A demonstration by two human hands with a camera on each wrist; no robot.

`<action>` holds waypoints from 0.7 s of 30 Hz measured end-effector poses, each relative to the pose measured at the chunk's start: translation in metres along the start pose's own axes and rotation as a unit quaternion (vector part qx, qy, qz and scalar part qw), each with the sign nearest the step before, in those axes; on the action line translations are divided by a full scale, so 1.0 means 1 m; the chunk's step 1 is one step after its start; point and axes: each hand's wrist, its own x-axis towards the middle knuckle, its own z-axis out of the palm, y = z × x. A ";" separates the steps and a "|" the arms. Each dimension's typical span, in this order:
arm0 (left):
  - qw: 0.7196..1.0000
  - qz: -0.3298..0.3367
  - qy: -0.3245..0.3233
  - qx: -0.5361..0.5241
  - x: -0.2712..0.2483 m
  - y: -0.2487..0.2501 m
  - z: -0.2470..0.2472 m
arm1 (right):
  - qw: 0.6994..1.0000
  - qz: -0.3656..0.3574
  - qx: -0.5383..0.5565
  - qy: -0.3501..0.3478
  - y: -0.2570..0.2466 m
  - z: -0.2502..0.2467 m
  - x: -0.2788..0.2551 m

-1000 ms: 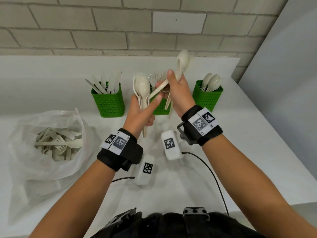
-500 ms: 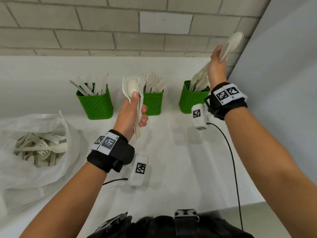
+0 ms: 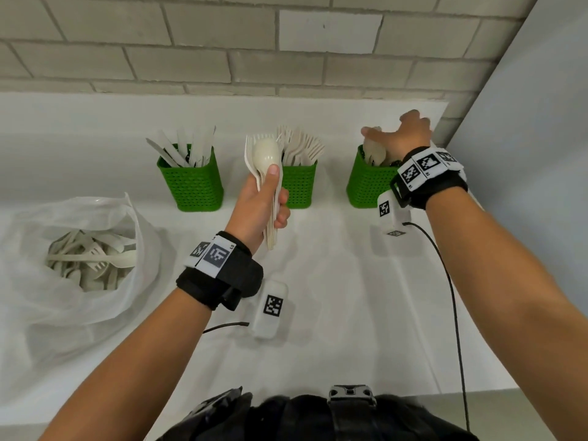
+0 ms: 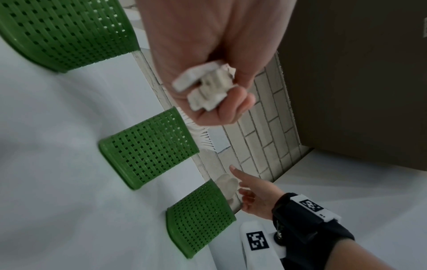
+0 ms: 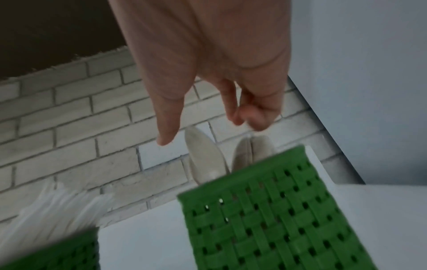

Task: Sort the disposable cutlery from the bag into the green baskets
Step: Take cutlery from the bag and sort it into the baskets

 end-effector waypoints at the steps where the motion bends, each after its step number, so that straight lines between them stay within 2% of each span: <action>1: 1.000 0.005 0.000 0.003 0.000 -0.001 0.001 | 0.999 -0.034 -0.003 0.033 -0.003 -0.002 -0.006; 3: 1.000 0.024 0.004 0.019 -0.001 -0.002 0.002 | 0.986 -0.131 0.039 0.091 -0.014 0.000 -0.026; 4: 0.999 0.037 0.007 0.029 0.000 -0.004 0.004 | 0.980 -0.173 0.068 0.072 -0.022 0.004 -0.039; 6: 0.997 0.059 0.012 0.047 0.001 -0.007 0.005 | 0.967 -0.217 0.110 -0.071 -0.041 0.017 -0.073; 8: 0.996 0.073 0.015 0.050 0.002 -0.008 0.006 | 0.945 -0.226 0.128 -0.200 -0.053 0.034 -0.101; 12: 0.995 0.087 0.002 0.055 0.000 -0.005 -0.003 | 0.928 -0.196 0.207 -0.241 -0.064 0.053 -0.117; 15: 0.994 0.086 -0.024 0.061 -0.006 -0.004 -0.009 | 0.909 -0.133 0.339 -0.200 -0.070 0.049 -0.116; 17: 0.998 0.054 -0.017 0.039 -0.008 -0.006 -0.010 | 0.870 -0.083 0.455 -0.172 -0.073 0.043 -0.113; 19: 1.000 0.021 0.013 -0.002 -0.007 -0.005 -0.012 | 0.833 -0.043 0.522 -0.181 -0.073 0.040 -0.114; 20: 0.999 0.019 0.025 -0.014 -0.006 -0.004 -0.013 | 0.833 -0.030 0.517 -0.196 -0.071 0.041 -0.117; 21: 0.999 0.027 0.031 -0.015 -0.005 -0.004 -0.014 | 0.851 -0.030 0.479 -0.213 -0.070 0.044 -0.122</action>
